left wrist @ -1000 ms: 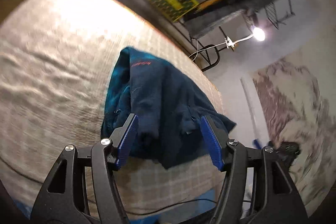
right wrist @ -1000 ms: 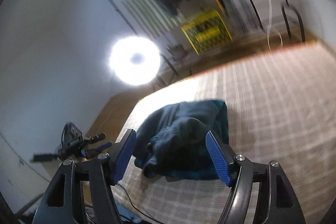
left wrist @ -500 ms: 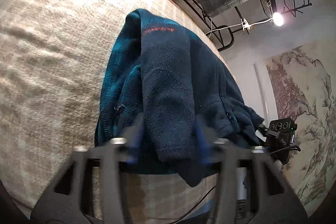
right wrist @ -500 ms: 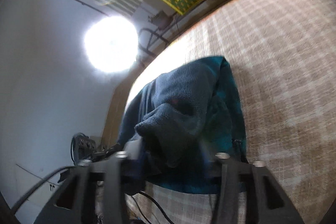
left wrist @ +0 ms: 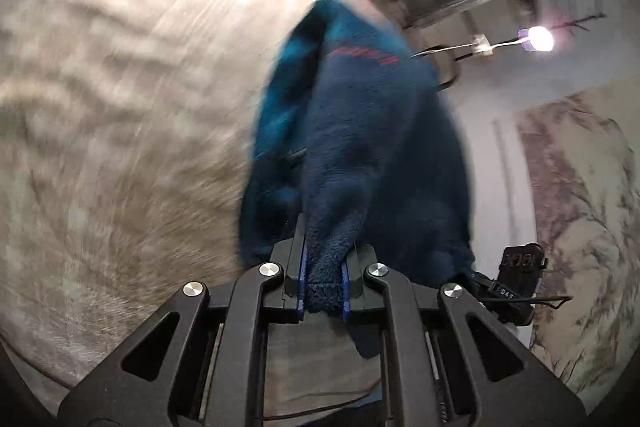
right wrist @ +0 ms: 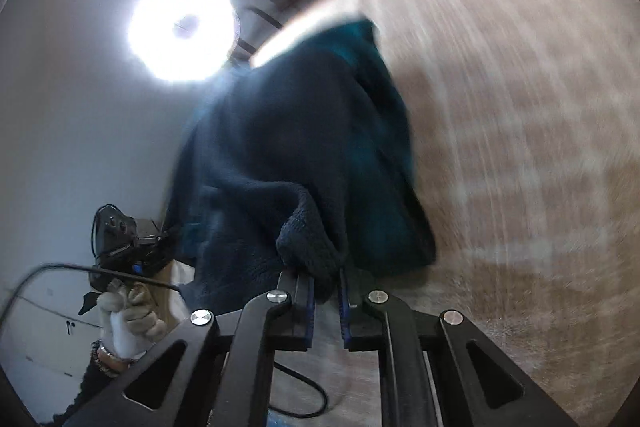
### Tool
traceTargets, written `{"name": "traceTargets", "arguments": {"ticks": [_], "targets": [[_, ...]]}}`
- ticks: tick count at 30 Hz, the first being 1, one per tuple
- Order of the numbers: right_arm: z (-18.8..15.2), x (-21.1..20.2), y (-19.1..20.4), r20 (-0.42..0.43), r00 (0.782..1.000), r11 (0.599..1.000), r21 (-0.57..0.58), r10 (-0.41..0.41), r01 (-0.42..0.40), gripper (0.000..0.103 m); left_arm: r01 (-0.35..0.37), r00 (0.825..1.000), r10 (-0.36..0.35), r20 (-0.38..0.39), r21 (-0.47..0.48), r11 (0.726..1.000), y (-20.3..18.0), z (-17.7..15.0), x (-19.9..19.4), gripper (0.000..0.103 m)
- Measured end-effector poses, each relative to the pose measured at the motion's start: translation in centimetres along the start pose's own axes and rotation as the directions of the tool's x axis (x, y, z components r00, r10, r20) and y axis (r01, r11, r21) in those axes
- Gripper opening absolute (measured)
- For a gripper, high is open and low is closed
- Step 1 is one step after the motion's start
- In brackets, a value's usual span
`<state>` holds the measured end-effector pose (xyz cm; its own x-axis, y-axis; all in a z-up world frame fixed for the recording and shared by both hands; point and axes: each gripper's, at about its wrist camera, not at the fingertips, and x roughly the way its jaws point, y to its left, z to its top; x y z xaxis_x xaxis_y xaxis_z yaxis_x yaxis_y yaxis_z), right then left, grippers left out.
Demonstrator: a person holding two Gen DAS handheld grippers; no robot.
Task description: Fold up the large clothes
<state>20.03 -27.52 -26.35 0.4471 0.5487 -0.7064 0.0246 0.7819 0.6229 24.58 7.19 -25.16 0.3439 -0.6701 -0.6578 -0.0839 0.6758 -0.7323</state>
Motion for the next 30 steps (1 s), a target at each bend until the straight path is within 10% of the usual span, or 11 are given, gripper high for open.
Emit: {"name": "traceTargets", "arguments": {"ticks": [7, 11, 16, 20, 30], "targets": [[0.1, -1.3, 2.4, 0.042, 0.996, 0.982, -0.173, -0.075, 0.081, 0.007, -0.111, 0.994, 0.108, 0.032, 0.158, 0.981, -2.4, -1.0, -0.8, 0.014], [-0.1, -4.5, 3.0, 0.038, 0.999, 0.973, -0.230, 0.017, -0.008, 0.046, -0.139, 0.990, 0.126, 0.067, 0.233, 0.963, -4.4, -1.9, -3.9, 0.015], [1.2, -8.0, 2.0, 0.140, 0.975, 0.962, -0.239, 0.171, -0.134, 0.058, -0.161, 0.974, 0.099, 0.202, 0.322, 0.933, -8.2, -2.8, -8.2, 0.015], [4.9, -6.6, -0.3, 0.198, 0.955, 0.972, -0.120, 0.222, -0.201, 0.060, -0.185, 0.955, 0.082, 0.284, 0.357, 0.916, -11.9, -0.4, -7.3, 0.015], [11.4, 2.8, -0.4, 0.116, 0.963, 0.970, -0.007, 0.242, -0.243, 0.056, -0.157, 0.972, 0.087, 0.217, 0.331, 0.931, -12.9, 6.0, 1.5, 0.015]]}}
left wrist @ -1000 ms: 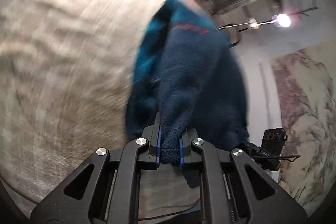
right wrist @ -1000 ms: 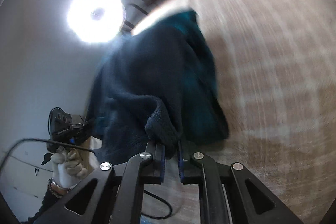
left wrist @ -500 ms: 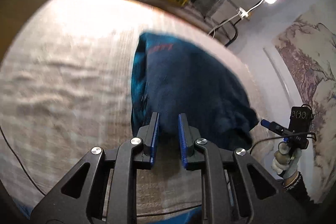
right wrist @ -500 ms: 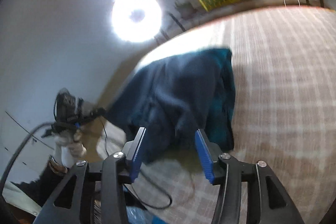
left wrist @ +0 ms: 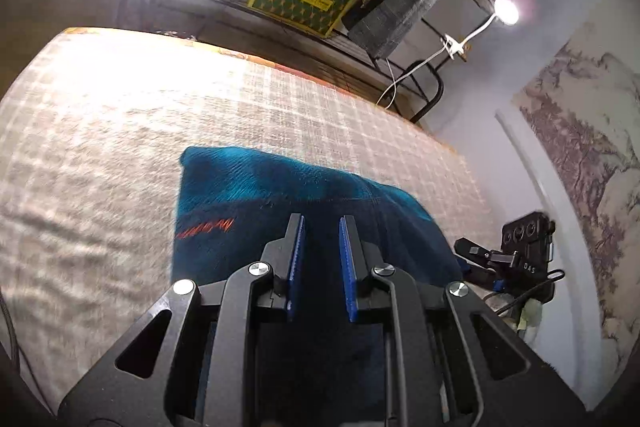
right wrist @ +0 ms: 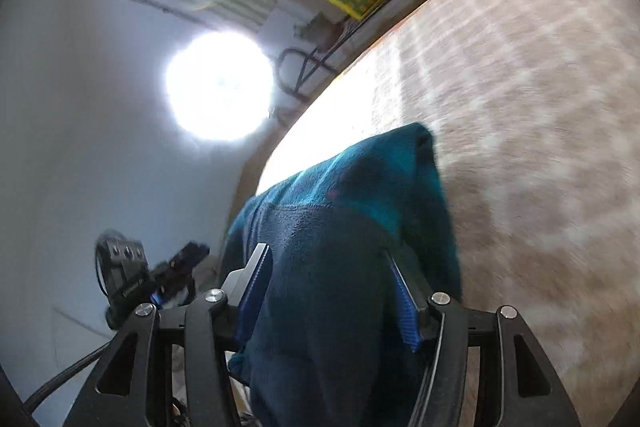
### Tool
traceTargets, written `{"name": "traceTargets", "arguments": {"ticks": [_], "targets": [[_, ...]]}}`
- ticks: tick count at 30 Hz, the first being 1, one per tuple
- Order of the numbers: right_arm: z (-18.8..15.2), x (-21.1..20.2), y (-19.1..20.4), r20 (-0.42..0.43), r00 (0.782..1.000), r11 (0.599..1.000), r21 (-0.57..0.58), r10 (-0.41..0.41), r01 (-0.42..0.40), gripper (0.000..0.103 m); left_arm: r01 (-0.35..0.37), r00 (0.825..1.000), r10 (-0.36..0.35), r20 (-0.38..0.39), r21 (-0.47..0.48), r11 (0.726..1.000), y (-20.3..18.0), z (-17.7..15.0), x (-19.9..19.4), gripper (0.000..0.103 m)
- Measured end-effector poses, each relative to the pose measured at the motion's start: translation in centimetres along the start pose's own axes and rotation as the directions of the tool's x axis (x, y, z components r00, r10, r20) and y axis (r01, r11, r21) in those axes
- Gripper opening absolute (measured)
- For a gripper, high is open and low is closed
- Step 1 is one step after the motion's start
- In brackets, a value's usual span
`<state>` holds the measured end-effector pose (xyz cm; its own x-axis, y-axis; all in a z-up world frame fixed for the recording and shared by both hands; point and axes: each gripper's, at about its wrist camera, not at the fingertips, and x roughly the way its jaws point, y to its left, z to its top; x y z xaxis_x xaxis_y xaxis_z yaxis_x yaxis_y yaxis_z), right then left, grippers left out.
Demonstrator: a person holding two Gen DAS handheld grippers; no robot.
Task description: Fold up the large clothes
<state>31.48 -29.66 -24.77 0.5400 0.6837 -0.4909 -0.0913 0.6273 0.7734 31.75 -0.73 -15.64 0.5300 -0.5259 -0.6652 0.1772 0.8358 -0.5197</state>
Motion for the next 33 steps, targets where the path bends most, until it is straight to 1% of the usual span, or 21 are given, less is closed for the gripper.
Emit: {"name": "traceTargets", "arguments": {"ticks": [2, 5, 6, 7, 8, 9, 10, 12, 13, 14, 16, 18, 19, 21, 24, 26, 28, 29, 30, 31, 33], "targets": [[0.1, 1.0, 0.9, -0.023, 0.999, 0.997, -0.063, -0.044, 0.043, 0.028, -0.035, 0.999, 0.036, -0.031, 0.017, 0.999, 0.3, 0.0, 1.7, 0.015], [0.6, 1.2, 1.8, -0.015, 0.992, 0.981, -0.152, -0.124, 0.120, 0.012, -0.053, 0.992, 0.048, -0.116, -0.043, 0.998, 2.5, -1.6, 4.0, 0.015], [0.8, 1.1, 1.9, -0.007, 0.989, 0.975, -0.172, -0.146, 0.143, 0.011, -0.054, 0.988, 0.044, -0.150, -0.062, 0.997, 3.2, -2.4, 4.7, 0.011], [1.0, 0.9, 2.2, 0.005, 0.982, 0.962, -0.202, -0.189, 0.186, 0.010, -0.041, 0.982, 0.021, -0.188, -0.101, 0.994, 4.3, -3.8, 5.7, 0.003], [1.0, 1.0, 2.4, 0.011, 0.972, 0.944, -0.238, -0.234, 0.230, 0.010, -0.011, 0.982, -0.011, -0.188, -0.119, 0.993, 4.8, -4.9, 6.1, 0.003], [0.9, 1.4, 2.5, 0.004, 0.964, 0.927, -0.271, -0.267, 0.258, 0.010, 0.017, 0.985, -0.035, -0.172, -0.106, 0.994, 4.9, -5.5, 6.1, 0.003], [0.7, 1.8, 2.4, -0.009, 0.960, 0.922, -0.282, -0.278, 0.265, 0.010, 0.017, 0.987, -0.028, -0.161, -0.064, 0.998, 4.5, -5.8, 5.9, 0.003], [0.5, 2.0, 2.3, -0.018, 0.958, 0.918, -0.292, -0.287, 0.269, 0.011, 0.007, 0.986, -0.013, -0.163, -0.036, 0.999, 4.0, -5.6, 5.4, 0.003], [0.5, 1.6, 2.3, -0.017, 0.959, 0.920, -0.287, -0.283, 0.267, 0.015, 0.000, 0.987, -0.006, -0.158, -0.037, 0.999, 3.7, -5.4, 5.1, 0.003], [0.6, 1.1, 2.5, -0.011, 0.957, 0.920, -0.279, -0.289, 0.274, 0.023, -0.013, 0.988, 0.007, -0.154, -0.039, 0.999, 3.4, -5.1, 4.7, 0.003], [0.8, -0.2, 3.3, 0.035, 0.945, 0.907, -0.272, -0.325, 0.321, 0.029, -0.022, 0.992, 0.020, -0.125, -0.013, 1.000, 2.0, -4.2, 3.5, 0.003], [0.5, -2.0, 4.9, 0.101, 0.929, 0.879, -0.301, -0.356, 0.370, 0.030, -0.051, 0.997, 0.055, -0.047, 0.069, 0.996, 0.2, -3.0, 1.8, 0.003], [0.1, -2.8, 6.3, 0.135, 0.930, 0.868, -0.333, -0.342, 0.367, 0.030, -0.062, 0.998, 0.063, -0.011, 0.091, 0.994, -0.4, -2.4, 1.2, 0.003], [-0.6, -3.2, 8.3, 0.149, 0.948, 0.870, -0.377, -0.282, 0.318, 0.031, -0.047, 0.998, 0.044, 0.046, 0.069, 0.997, -0.9, -0.9, 0.3, 0.003], [-2.8, -1.8, 10.6, 0.081, 0.976, 0.872, -0.438, -0.205, 0.219, 0.031, -0.044, 0.995, 0.043, 0.089, 0.016, 0.999, -1.1, 1.3, 0.7, 0.003], [-4.8, 0.1, 11.7, 0.028, 0.974, 0.844, -0.493, -0.226, 0.210, 0.031, -0.075, 0.995, 0.073, 0.063, 0.023, 0.997, -1.5, 2.3, 2.6, 0.003], [-6.0, 2.2, 11.5, -0.021, 0.960, 0.821, -0.524, -0.279, 0.227, 0.031, -0.148, 0.989, 0.147, 0.019, 0.051, 0.988, -1.4, 2.4, 4.4, 0.003], [-6.4, 2.8, 11.0, -0.055, 0.956, 0.829, -0.515, -0.288, 0.221, 0.032, -0.182, 0.983, 0.184, -0.021, 0.067, 0.981, -0.7, 2.1, 5.3, 0.003], [-6.9, 3.2, 10.4, -0.087, 0.952, 0.842, -0.495, -0.292, 0.213, 0.032, -0.212, 0.975, 0.217, -0.056, 0.075, 0.974, 0.2, 1.6, 6.3, 0.009], [-7.5, 3.3, 10.0, -0.109, 0.952, 0.855, -0.477, -0.285, 0.201, 0.032, -0.231, 0.969, 0.235, -0.071, 0.070, 0.970, 1.2, 1.0, 6.9, 0.012], [-8.3, 4.2, 8.7, -0.142, 0.948, 0.870, -0.453, -0.284, 0.193, 0.031, -0.242, 0.966, 0.243, -0.085, 0.017, 0.970, 2.9, 0.5, 7.3, 0.012]]}}
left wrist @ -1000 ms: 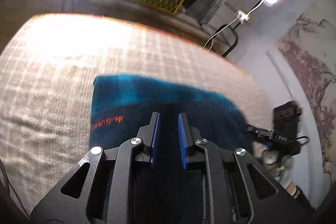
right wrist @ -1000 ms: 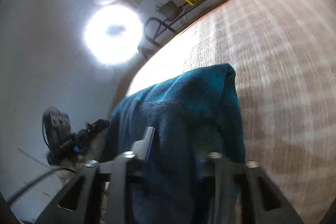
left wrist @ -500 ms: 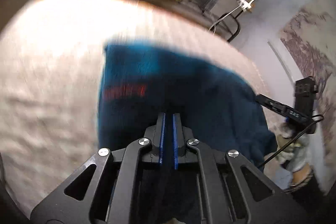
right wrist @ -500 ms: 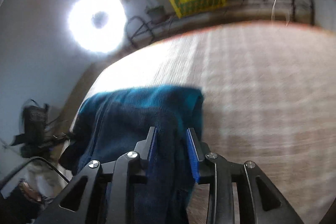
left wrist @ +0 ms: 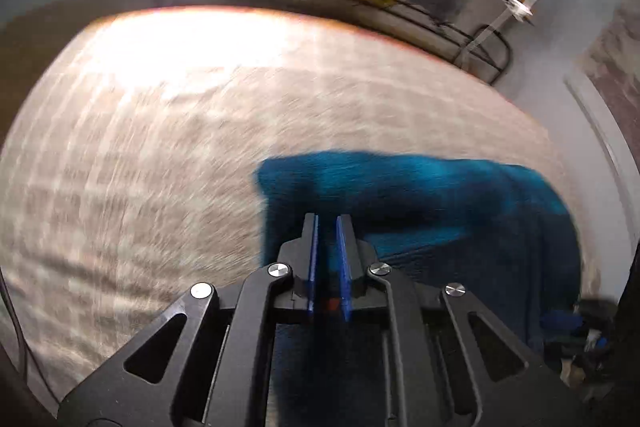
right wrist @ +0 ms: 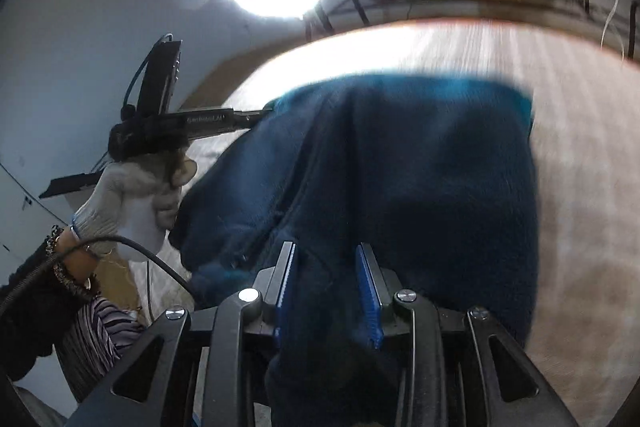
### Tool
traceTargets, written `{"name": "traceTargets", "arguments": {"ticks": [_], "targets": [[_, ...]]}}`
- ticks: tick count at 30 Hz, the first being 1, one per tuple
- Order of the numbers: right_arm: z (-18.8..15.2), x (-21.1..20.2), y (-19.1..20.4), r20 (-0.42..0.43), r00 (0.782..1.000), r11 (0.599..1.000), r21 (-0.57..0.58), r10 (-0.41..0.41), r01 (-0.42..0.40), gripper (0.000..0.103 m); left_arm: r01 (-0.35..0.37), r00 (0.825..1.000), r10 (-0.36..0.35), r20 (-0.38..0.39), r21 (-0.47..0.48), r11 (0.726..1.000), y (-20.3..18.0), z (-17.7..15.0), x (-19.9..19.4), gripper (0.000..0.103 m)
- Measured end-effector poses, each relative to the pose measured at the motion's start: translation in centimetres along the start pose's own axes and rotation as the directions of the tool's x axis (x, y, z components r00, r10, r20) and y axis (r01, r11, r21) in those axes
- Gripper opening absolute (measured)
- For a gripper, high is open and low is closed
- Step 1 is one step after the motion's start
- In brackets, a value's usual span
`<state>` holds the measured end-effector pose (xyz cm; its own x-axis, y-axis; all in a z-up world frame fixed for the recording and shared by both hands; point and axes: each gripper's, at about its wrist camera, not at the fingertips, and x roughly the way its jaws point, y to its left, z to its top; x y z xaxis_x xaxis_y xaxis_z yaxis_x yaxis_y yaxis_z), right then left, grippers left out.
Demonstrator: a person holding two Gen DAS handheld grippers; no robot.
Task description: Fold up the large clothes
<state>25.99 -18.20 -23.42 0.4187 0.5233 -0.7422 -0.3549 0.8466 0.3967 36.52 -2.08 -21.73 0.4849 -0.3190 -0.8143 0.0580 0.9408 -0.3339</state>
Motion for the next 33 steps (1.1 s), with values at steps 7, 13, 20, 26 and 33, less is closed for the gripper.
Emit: {"name": "traceTargets", "arguments": {"ticks": [7, 13, 20, 26, 33], "targets": [[0.0, -3.3, 0.7, 0.059, 0.998, 1.000, -0.006, -0.001, 0.002, 0.029, -0.011, 0.999, 0.009, 0.050, 0.039, 0.999, 0.4, -0.5, -3.2, 0.012], [-2.6, -7.9, -0.9, 0.114, 0.993, 0.999, 0.041, -0.032, 0.028, 0.029, 0.140, 0.986, -0.152, 0.071, 0.152, 0.978, -3.3, -3.8, -9.2, 0.012], [-6.9, -4.3, -2.6, -0.022, 0.996, 0.994, 0.072, -0.086, 0.087, 0.028, 0.147, 0.983, -0.107, -0.150, 0.290, 0.946, -6.4, -10.7, -3.7, 0.011], [-7.1, -6.0, -1.5, -0.005, 0.995, 0.994, 0.054, -0.100, 0.100, 0.028, 0.157, 0.983, -0.123, -0.134, 0.284, 0.946, -6.4, -10.1, -5.1, 0.011], [-7.1, -13.8, 1.3, 0.219, 0.971, 0.996, 0.031, -0.093, 0.088, 0.033, 0.191, 0.979, -0.204, 0.017, 0.278, 0.941, -6.8, -10.0, -13.1, 0.012]]}}
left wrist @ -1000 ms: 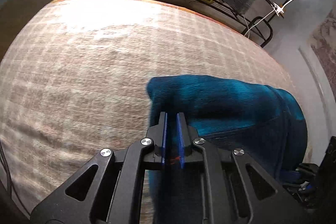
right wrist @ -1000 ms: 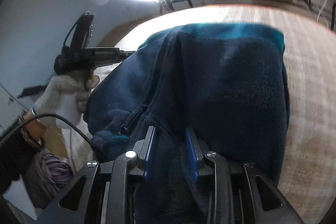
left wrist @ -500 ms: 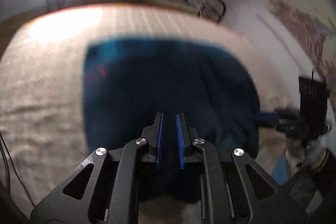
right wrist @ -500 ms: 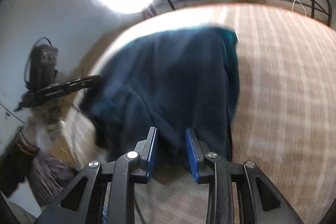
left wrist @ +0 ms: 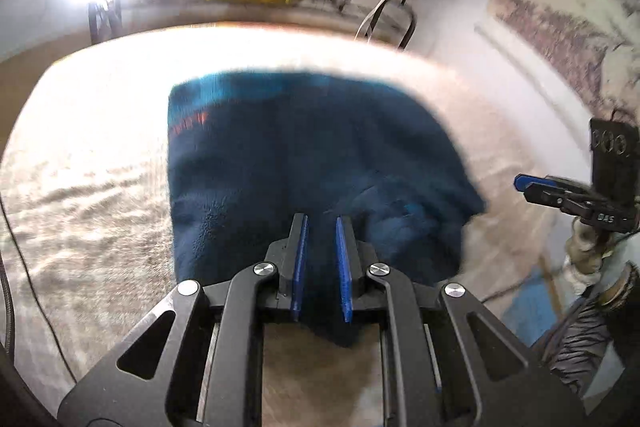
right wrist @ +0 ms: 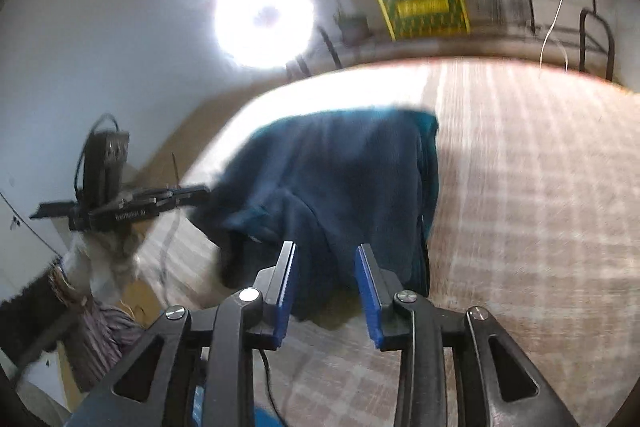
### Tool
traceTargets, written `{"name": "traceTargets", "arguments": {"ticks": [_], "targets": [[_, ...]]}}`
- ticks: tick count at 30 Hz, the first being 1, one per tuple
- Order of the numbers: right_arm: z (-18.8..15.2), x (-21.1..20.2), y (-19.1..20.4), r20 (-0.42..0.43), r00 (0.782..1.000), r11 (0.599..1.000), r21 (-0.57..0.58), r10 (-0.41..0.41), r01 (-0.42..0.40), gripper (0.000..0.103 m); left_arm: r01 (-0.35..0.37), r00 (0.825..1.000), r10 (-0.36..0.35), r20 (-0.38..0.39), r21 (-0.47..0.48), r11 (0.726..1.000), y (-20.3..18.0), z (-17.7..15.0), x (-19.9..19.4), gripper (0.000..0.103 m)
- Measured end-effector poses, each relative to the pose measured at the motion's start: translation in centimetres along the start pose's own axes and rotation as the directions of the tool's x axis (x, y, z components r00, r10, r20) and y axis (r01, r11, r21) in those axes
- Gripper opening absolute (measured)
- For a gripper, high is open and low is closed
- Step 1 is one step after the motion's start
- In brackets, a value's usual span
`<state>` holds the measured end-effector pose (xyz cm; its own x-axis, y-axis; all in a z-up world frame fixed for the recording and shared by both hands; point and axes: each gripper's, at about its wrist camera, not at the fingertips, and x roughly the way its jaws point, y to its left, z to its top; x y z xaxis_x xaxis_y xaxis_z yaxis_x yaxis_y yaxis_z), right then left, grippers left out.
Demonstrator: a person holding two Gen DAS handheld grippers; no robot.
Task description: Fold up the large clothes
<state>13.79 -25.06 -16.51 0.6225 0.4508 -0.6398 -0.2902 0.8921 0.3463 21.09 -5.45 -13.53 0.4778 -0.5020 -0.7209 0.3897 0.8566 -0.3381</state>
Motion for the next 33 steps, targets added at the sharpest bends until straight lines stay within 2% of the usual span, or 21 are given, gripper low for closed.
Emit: {"name": "traceTargets", "arguments": {"ticks": [2, 3, 4, 5, 6, 8, 10, 12, 16, 18, 21, 25, 27, 31, 33], "targets": [[-0.3, -2.5, 0.7, 0.051, 0.999, 1.000, -0.018, 0.004, -0.003, 0.039, 0.017, 0.998, -0.018, 0.058, 0.010, 1.000, -0.5, -0.2, -3.6, 0.015], [-0.4, -3.4, 1.0, 0.071, 0.997, 1.000, -0.026, 0.003, -0.001, 0.043, 0.024, 0.997, -0.025, 0.070, 0.012, 1.000, -0.4, -0.4, -4.5, 0.025], [-0.5, -4.4, 1.3, 0.095, 0.996, 0.999, -0.036, 0.000, 0.003, 0.056, 0.032, 0.996, -0.033, 0.079, 0.011, 0.999, -0.6, -0.5, -5.6, 0.042], [-0.6, -5.0, 1.4, 0.115, 0.993, 0.999, -0.040, -0.003, 0.008, 0.068, 0.036, 0.996, -0.037, 0.086, 0.005, 0.999, -0.6, -0.7, -6.4, 0.050], [-0.5, -5.2, 1.4, 0.129, 0.992, 0.999, -0.039, -0.009, 0.014, 0.071, 0.038, 0.995, -0.038, 0.097, -0.006, 0.999, -0.4, -0.6, -6.8, 0.059], [-0.1, -4.9, 0.5, 0.128, 0.992, 1.000, -0.010, -0.017, 0.018, 0.073, 0.021, 0.994, -0.017, 0.104, -0.038, 0.999, 0.9, -0.1, -6.7, 0.061], [0.2, -3.7, -1.4, 0.111, 0.994, 0.998, 0.060, 0.012, -0.019, 0.076, 0.040, 0.996, -0.029, 0.084, -0.131, 0.991, 3.0, 0.3, -5.8, 0.066], [0.5, -2.3, -3.2, 0.091, 0.996, 0.991, 0.131, 0.018, -0.030, 0.080, 0.067, 0.997, -0.055, 0.057, -0.215, 0.974, 4.3, -0.3, -4.6, 0.066], [1.0, 1.7, -7.1, 0.055, 0.998, 0.963, 0.264, 0.036, -0.050, 0.080, 0.042, 0.999, -0.038, 0.017, -0.339, 0.940, 8.6, 0.2, -1.4, 0.066], [1.2, 3.8, -8.5, 0.025, 0.998, 0.950, 0.307, 0.057, -0.062, 0.080, 0.051, 0.998, -0.063, -0.014, -0.422, 0.905, 10.9, 0.1, 0.8, 0.066], [1.4, 6.6, -10.1, 0.003, 0.996, 0.933, 0.350, 0.091, -0.086, 0.081, 0.081, 0.994, -0.107, -0.021, -0.513, 0.854, 13.6, -0.3, 3.4, 0.066], [1.6, 10.1, -11.7, -0.015, 0.988, 0.908, 0.397, 0.155, -0.136, 0.083, 0.144, 0.982, -0.186, -0.019, -0.557, 0.818, 15.1, -0.1, 5.6, 0.066], [1.5, 11.2, -12.6, -0.014, 0.984, 0.890, 0.430, 0.176, -0.153, 0.083, 0.150, 0.980, -0.198, -0.021, -0.573, 0.806, 15.6, 0.0, 6.6, 0.066], [2.1, 12.9, -14.6, 0.040, 0.964, 0.818, 0.521, 0.262, -0.244, 0.082, 0.188, 0.970, -0.244, -0.005, -0.624, 0.759, 16.7, -0.2, 8.1, 0.066], [3.4, 12.8, -14.3, 0.066, 0.962, 0.833, 0.487, 0.266, -0.264, 0.084, 0.195, 0.967, -0.255, -0.008, -0.620, 0.760, 16.5, 0.0, 8.3, 0.066]]}}
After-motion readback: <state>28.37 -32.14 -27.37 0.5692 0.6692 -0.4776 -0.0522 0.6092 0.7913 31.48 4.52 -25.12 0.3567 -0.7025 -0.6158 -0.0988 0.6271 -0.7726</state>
